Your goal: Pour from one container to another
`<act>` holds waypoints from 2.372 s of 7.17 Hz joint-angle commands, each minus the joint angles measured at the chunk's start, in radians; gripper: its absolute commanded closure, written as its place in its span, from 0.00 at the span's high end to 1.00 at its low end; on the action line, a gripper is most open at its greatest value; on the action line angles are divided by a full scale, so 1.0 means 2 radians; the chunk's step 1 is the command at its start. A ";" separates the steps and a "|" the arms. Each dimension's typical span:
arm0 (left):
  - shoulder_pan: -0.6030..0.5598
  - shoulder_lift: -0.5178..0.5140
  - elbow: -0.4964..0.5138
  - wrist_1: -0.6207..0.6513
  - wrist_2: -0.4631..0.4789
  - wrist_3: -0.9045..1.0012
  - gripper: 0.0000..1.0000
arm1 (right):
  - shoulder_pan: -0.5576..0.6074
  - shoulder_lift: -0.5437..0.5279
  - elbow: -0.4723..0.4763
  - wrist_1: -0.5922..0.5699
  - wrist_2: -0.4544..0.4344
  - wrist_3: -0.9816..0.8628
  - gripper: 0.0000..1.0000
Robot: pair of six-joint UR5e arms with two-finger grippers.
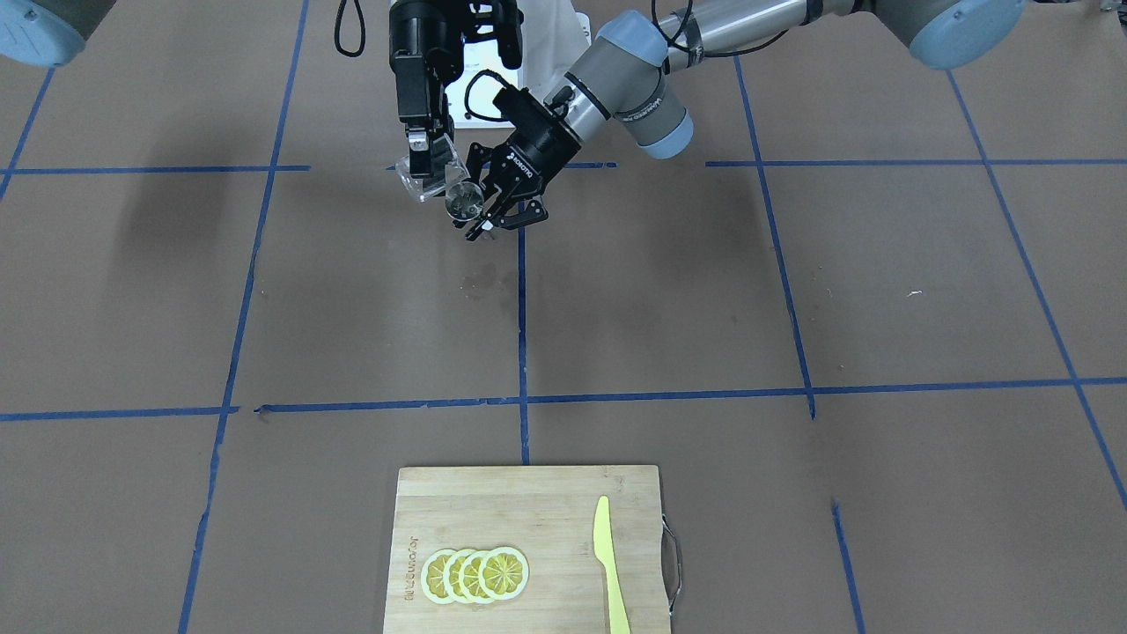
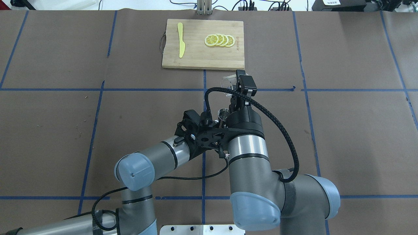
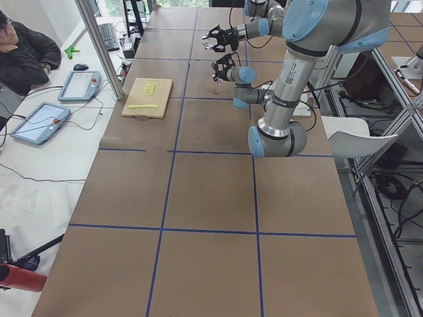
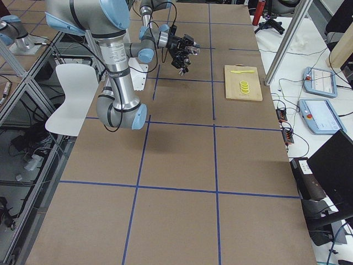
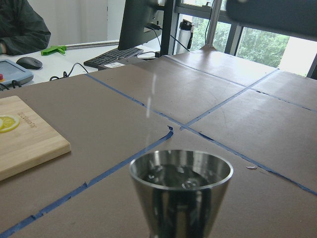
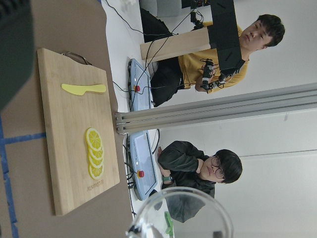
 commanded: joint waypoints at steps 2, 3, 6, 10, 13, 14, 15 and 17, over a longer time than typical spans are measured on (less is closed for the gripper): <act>-0.001 0.002 -0.001 0.000 0.001 0.000 0.00 | 0.002 -0.001 0.003 0.055 0.009 0.039 0.00; -0.001 0.003 -0.002 0.000 0.002 0.000 0.00 | 0.003 -0.001 0.004 0.081 0.012 0.050 0.00; -0.003 0.006 -0.009 -0.002 0.005 -0.003 0.00 | 0.005 -0.002 0.026 0.086 0.017 0.227 0.00; -0.008 0.038 -0.062 0.002 0.079 -0.038 0.00 | 0.007 -0.034 0.045 0.086 0.055 0.441 0.00; -0.037 0.113 -0.101 0.006 0.149 -0.127 0.00 | 0.011 -0.079 0.047 0.085 0.095 0.568 0.00; -0.038 0.130 -0.103 0.008 0.204 -0.157 0.00 | 0.011 -0.098 0.049 0.085 0.102 0.592 0.00; -0.038 0.150 -0.105 0.011 0.234 -0.177 0.00 | 0.011 -0.118 0.062 0.085 0.103 0.592 0.00; -0.041 0.202 -0.107 0.012 0.297 -0.227 0.00 | 0.018 -0.128 0.070 0.085 0.103 0.651 0.00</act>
